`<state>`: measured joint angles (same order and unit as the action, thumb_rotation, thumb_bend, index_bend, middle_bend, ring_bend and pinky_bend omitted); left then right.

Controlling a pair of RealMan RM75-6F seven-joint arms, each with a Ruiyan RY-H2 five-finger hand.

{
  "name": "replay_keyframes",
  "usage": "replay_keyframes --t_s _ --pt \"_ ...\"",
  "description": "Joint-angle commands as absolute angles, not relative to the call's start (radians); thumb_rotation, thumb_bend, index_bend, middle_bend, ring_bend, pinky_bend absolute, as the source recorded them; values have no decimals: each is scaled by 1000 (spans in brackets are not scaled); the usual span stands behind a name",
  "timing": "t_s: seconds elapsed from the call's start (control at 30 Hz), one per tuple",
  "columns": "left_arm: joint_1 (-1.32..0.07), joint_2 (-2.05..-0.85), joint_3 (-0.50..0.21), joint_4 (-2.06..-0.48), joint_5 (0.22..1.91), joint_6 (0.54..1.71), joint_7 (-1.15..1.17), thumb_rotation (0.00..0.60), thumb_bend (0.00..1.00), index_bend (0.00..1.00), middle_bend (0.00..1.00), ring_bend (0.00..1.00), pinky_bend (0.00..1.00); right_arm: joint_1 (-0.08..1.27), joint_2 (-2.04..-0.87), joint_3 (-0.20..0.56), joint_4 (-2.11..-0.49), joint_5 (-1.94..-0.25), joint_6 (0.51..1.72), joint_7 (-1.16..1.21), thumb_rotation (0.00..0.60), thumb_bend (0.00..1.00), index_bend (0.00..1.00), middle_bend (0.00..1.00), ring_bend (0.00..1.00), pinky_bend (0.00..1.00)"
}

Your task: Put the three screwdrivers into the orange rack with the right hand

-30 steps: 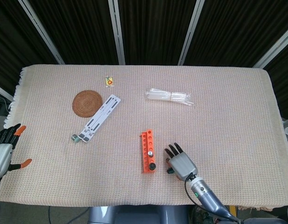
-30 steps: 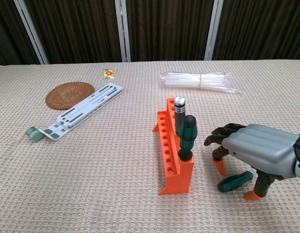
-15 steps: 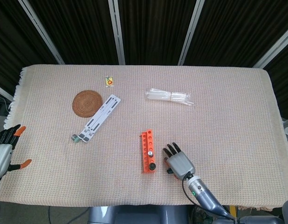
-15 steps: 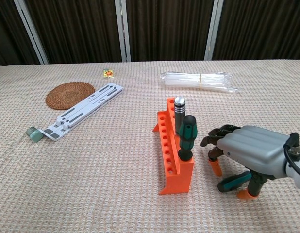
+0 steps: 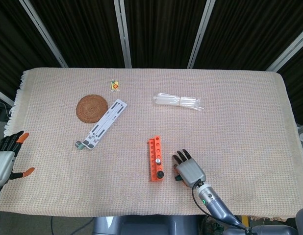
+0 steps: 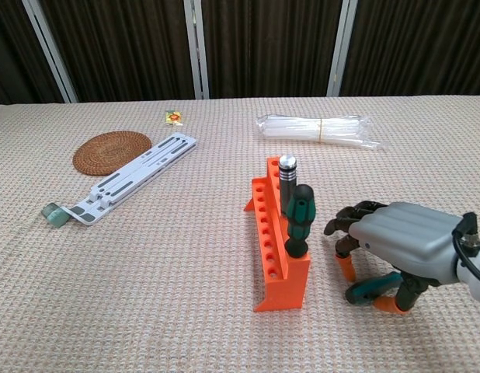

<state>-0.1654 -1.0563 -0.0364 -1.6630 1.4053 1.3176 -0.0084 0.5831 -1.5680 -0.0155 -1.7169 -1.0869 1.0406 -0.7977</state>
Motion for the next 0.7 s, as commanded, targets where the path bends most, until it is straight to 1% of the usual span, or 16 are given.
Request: replay_keyframes --t_s 0.03,0.17,0.33,0.5,0.53,0.57,0.7 --pt "-166 -1056 -36 -1664 1406 1317 -9 600 153 34 0 0 0 585 -1570 -17 -1716 -1087 1041 -796 600 227 471 107 0 0" --pt "-166 -1057 -36 -1662 1404 1316 -9 600 152 34 0 0 0 587 -1572 -19 -1712 -1087 1042 -792 600 274 501 116 0 0" --pt "-165 -1058 -36 -1661 1405 1320 -12 600 152 33 0 0 0 589 -1573 -17 -1709 -1086 1045 -784 600 374 548 139 0 0" --pt "-163 -1059 -35 -1658 1406 1323 -16 600 153 30 0 0 0 582 -1560 5 -1719 -1111 1073 -737 600 394 585 165 0 0" --pt "-163 -1059 -35 -1658 1407 1324 -17 600 152 29 0 0 0 579 -1550 17 -1729 -1116 1078 -706 600 395 589 169 0 0" --pt "-163 -1058 -36 -1660 1410 1326 -18 600 153 28 0 0 0 572 -1523 59 -1773 -1088 1069 -613 600 395 593 171 0 0" --pt "-163 -1053 -35 -1666 1417 1330 -18 600 152 30 0 0 0 576 -1408 146 -1848 -1059 980 -367 600 397 617 188 0 0"
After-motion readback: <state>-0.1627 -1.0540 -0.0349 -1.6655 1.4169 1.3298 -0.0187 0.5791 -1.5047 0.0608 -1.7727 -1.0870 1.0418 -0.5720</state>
